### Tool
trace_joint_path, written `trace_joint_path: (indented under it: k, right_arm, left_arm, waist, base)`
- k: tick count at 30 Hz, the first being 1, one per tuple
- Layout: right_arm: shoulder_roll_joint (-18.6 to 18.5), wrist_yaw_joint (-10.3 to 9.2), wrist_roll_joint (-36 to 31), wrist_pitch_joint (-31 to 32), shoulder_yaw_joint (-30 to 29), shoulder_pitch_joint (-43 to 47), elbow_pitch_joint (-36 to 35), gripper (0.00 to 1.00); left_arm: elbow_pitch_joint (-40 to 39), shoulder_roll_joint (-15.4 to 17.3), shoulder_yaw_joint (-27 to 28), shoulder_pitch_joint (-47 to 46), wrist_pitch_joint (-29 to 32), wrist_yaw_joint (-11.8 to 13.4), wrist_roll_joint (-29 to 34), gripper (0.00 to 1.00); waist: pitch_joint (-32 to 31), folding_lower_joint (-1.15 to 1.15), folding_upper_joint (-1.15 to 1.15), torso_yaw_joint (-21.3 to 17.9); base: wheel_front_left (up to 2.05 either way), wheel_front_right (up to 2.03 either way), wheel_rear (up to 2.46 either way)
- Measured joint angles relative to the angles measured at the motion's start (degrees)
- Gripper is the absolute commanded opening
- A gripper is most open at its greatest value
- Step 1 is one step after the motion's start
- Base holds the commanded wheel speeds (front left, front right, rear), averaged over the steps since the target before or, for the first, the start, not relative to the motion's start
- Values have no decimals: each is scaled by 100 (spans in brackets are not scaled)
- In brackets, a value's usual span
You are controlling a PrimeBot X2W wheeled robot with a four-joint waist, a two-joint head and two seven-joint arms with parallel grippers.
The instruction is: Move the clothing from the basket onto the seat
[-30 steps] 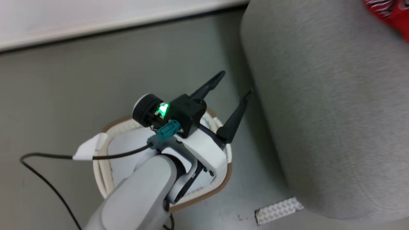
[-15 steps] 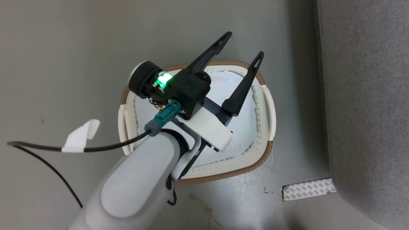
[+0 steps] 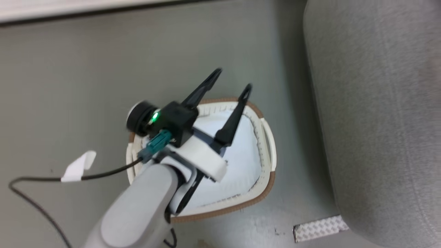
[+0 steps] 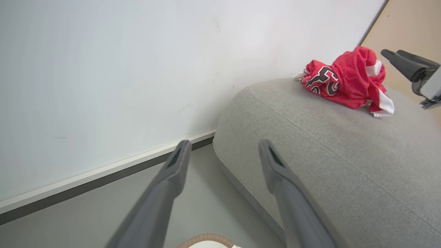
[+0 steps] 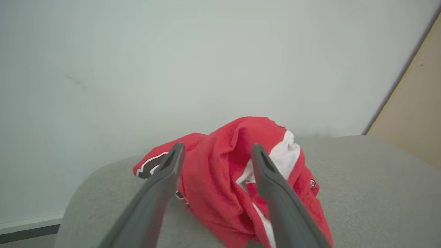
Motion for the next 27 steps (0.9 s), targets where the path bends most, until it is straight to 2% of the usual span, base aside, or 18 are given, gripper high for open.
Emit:
trace_joint_path:
  k: [5, 12, 21, 27]
  right_arm:
    - [281, 0, -47, 0, 668, 1066, -999, 100]
    - [665, 0, -55, 0, 1183, 2441, -1802, 100]
    - [987, 0, 12, -11, 1709, 3949, -2226, 100]
    - [1215, 0, -34, -11, 1995, 4660, -2405, 100]
  left_arm:
    - [276, 156, 265, 593, -302, 231, -189, 100]
    - [746, 352, 705, 1674, -725, 586, -578, 100]
    - [975, 572, 1279, 2965, -1021, 913, -864, 100]
    - [820, 608, 1768, 3535, -1057, 977, -790, 100]
  waist:
    - [-673, 0, 0, -39]
    - [-1785, -1, 0, 20]
    - [-3111, -3, 0, 218]
    - [-3576, -2, 0, 455]
  base:
    - [0, 0, 0]
    - [0, 0, 0]
    - [0, 0, 0]
    - [0, 0, 0]
